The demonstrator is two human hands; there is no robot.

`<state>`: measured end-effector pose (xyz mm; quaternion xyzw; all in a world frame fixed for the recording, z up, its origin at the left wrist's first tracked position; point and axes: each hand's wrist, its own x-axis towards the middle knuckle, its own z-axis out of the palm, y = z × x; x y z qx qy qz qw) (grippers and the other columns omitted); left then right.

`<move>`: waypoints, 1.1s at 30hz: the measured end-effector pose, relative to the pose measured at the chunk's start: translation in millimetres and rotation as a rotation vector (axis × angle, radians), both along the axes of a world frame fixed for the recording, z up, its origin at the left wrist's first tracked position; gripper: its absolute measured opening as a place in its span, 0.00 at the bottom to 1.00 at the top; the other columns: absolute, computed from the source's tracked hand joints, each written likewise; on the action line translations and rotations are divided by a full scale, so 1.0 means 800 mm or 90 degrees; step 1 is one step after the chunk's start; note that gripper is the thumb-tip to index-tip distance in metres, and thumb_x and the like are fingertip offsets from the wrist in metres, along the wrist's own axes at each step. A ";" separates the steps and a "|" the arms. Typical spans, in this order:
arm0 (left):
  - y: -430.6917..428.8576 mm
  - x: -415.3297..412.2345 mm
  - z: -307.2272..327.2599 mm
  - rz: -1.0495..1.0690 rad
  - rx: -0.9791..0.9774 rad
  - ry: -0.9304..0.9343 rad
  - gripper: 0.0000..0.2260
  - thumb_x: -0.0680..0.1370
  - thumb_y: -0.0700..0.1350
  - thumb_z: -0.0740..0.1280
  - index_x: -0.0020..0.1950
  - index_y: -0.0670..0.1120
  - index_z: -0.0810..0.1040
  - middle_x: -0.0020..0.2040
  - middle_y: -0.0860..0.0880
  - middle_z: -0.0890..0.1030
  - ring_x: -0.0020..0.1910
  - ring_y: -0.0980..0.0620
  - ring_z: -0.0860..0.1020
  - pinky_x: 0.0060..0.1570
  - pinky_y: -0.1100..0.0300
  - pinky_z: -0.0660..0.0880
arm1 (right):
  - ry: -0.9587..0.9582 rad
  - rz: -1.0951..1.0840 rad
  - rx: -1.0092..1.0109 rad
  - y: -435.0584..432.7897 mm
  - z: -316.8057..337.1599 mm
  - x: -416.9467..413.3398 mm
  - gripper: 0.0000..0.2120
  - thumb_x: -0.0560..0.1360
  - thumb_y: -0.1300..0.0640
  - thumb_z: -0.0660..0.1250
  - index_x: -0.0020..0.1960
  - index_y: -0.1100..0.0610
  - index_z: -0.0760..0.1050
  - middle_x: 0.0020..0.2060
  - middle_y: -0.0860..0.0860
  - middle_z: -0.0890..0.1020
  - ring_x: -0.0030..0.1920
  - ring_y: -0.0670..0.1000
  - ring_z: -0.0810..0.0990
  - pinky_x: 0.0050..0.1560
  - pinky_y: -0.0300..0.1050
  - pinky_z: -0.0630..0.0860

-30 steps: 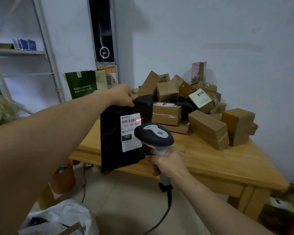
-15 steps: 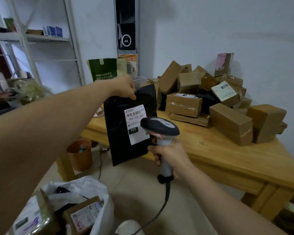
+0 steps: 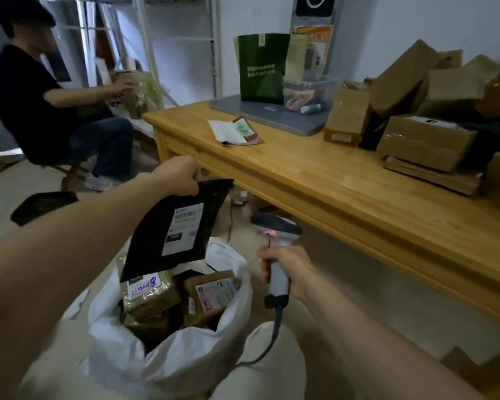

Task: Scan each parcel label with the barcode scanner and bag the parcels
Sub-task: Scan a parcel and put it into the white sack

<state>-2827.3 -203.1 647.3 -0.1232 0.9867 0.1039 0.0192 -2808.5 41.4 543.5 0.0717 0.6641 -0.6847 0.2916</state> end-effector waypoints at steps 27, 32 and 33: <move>-0.086 -0.158 -0.130 -0.179 -0.096 -0.078 0.14 0.77 0.39 0.64 0.59 0.51 0.81 0.56 0.51 0.80 0.55 0.48 0.77 0.48 0.58 0.72 | -0.220 0.092 0.267 -0.134 -0.203 -0.189 0.27 0.75 0.63 0.68 0.71 0.66 0.65 0.67 0.63 0.71 0.64 0.63 0.72 0.63 0.57 0.71; -0.081 -0.142 -0.147 -0.210 -0.088 -0.181 0.12 0.77 0.39 0.66 0.58 0.50 0.81 0.54 0.52 0.81 0.50 0.53 0.76 0.45 0.62 0.69 | -0.208 0.004 0.230 -0.127 -0.202 -0.192 0.24 0.68 0.64 0.75 0.60 0.67 0.73 0.52 0.63 0.80 0.51 0.62 0.80 0.54 0.57 0.77; -0.078 -0.137 -0.151 -0.215 -0.090 -0.227 0.12 0.76 0.40 0.66 0.57 0.50 0.82 0.54 0.52 0.81 0.48 0.54 0.75 0.44 0.62 0.69 | -0.194 -0.015 0.221 -0.124 -0.199 -0.192 0.19 0.68 0.64 0.74 0.57 0.66 0.74 0.48 0.62 0.81 0.47 0.61 0.80 0.51 0.55 0.78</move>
